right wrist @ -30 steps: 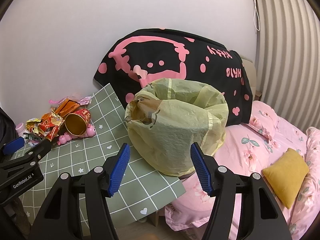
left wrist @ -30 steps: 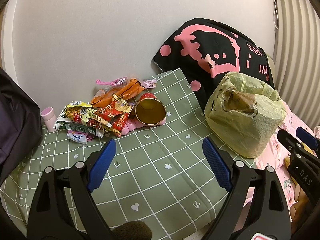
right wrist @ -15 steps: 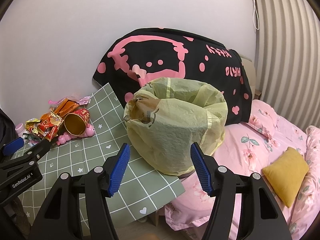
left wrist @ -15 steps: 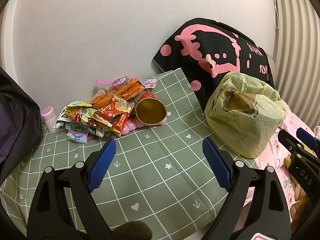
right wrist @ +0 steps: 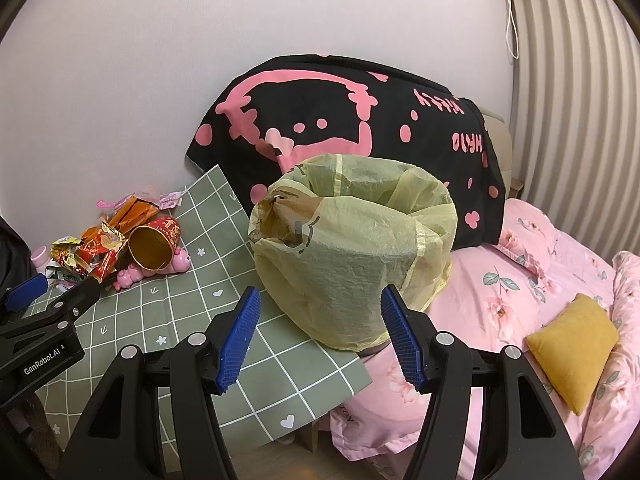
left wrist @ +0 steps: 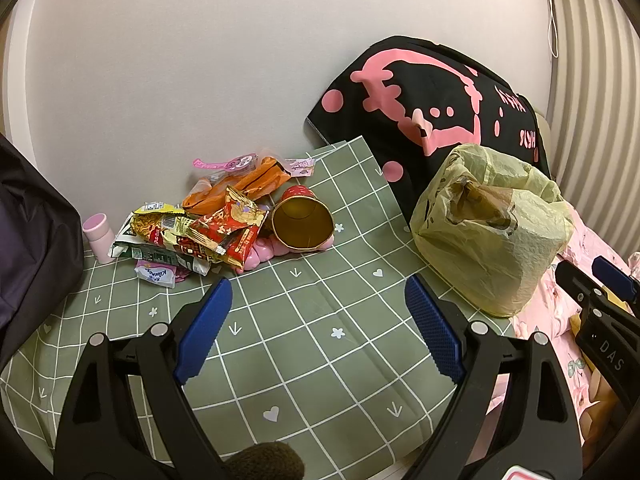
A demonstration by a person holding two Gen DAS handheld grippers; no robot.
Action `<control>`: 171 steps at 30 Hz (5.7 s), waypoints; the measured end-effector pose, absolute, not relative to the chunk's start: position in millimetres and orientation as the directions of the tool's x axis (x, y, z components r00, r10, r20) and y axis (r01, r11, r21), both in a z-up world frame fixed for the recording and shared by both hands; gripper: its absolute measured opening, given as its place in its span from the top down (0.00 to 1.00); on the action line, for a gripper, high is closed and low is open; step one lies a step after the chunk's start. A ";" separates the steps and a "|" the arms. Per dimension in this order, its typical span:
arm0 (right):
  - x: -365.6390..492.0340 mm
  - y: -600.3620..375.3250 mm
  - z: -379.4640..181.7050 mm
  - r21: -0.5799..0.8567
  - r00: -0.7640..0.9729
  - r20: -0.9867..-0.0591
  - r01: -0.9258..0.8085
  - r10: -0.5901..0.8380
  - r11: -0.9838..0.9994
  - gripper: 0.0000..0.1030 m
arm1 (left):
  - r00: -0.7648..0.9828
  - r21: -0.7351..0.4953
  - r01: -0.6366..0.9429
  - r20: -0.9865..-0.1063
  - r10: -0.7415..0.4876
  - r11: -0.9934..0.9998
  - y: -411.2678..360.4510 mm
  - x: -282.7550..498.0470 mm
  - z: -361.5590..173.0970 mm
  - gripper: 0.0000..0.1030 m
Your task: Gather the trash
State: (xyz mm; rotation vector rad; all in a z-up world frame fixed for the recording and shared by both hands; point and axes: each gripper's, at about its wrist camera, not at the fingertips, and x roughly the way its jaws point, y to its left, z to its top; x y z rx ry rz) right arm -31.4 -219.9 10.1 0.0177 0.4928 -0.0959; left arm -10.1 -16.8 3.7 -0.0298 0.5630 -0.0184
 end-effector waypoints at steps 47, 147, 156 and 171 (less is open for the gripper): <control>143.4 -87.1 -1.6 -0.020 0.768 -0.605 -0.278 0.210 0.960 0.43 | 0.734 -0.110 -0.265 -0.668 0.127 0.958 186.8 114.6 2.1 0.14; 139.5 -155.8 33.8 0.034 0.761 -0.617 -0.225 0.198 0.974 0.48 | 0.769 -0.253 -0.244 -0.639 0.028 0.936 199.7 120.1 -12.7 0.57; 142.1 -143.1 24.5 0.025 0.736 -0.640 -0.269 0.222 0.963 0.48 | 0.690 -0.255 -0.369 -0.719 0.080 0.894 184.8 93.1 -45.9 0.55; 138.8 -143.9 42.0 0.026 0.767 -0.593 -0.285 0.244 0.958 0.48 | 0.795 -0.285 -0.202 -0.607 -0.013 0.937 163.9 105.4 20.3 0.84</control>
